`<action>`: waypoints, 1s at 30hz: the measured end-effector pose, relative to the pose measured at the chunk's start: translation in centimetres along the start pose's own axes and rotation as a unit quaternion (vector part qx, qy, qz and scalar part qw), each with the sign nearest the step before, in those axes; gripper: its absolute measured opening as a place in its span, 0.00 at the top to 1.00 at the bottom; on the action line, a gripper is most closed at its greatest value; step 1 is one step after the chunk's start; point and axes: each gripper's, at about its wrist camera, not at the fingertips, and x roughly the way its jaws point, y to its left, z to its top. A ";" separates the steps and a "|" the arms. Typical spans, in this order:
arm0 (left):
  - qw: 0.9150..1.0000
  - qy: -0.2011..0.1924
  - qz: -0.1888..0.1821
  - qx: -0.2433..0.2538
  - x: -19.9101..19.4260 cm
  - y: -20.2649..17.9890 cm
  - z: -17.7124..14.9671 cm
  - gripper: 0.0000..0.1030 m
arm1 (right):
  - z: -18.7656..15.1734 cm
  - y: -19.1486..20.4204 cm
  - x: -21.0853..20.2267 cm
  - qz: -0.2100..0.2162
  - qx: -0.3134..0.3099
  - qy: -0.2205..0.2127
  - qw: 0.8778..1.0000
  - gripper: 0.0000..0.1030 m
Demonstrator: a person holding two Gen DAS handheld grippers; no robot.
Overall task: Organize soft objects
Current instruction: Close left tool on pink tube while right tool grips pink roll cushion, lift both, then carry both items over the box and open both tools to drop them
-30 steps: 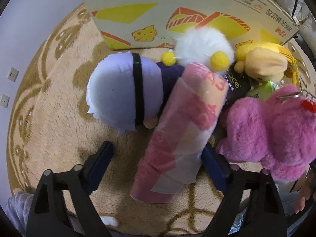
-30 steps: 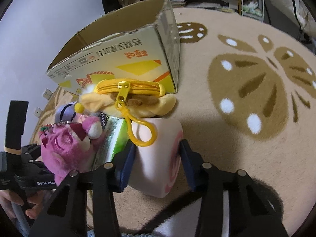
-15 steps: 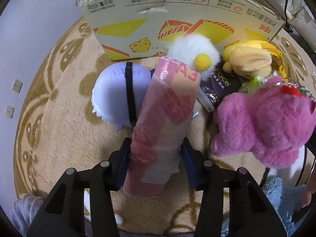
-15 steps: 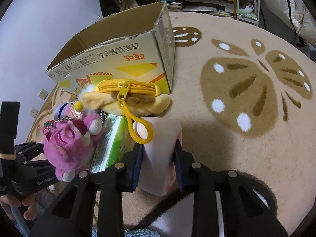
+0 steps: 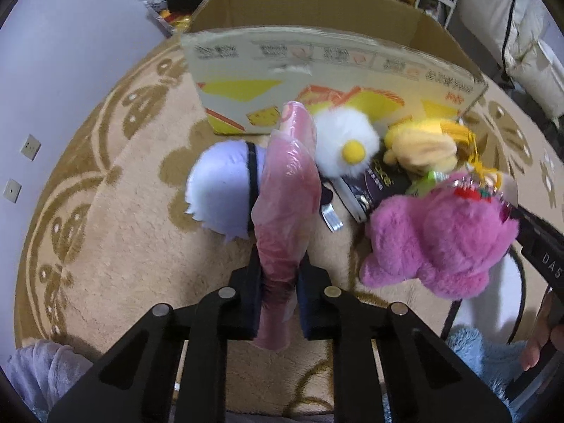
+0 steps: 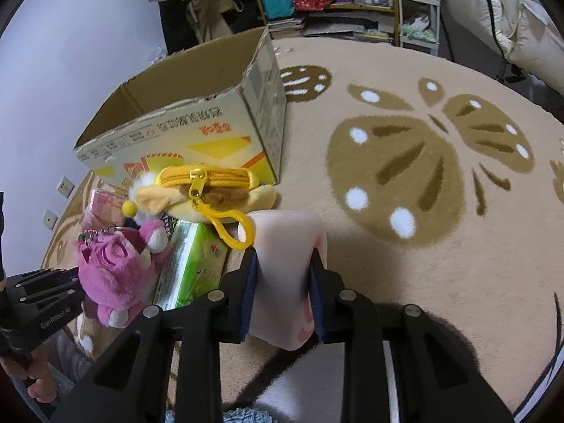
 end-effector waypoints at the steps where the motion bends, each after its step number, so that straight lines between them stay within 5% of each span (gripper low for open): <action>1: 1.000 -0.006 0.002 -0.004 -0.3 0.2 0.1 0.85 | 0.1 -0.1 -0.2 -0.002 0.002 -0.005 1.000 0.73; 8: 0.997 -0.069 0.040 -0.010 -3.6 1.0 0.2 0.85 | 0.4 -0.5 -2.3 -0.014 0.008 -0.056 0.998 0.74; 18: 0.980 -0.177 0.084 -0.018 -9.0 2.6 2.9 0.85 | 2.4 1.5 -5.8 -0.024 -0.044 -0.150 0.987 0.74; 30: 0.971 -0.205 0.120 0.004 -10.8 4.0 7.7 0.85 | 7.6 4.8 -6.8 0.007 -0.090 -0.198 0.976 0.74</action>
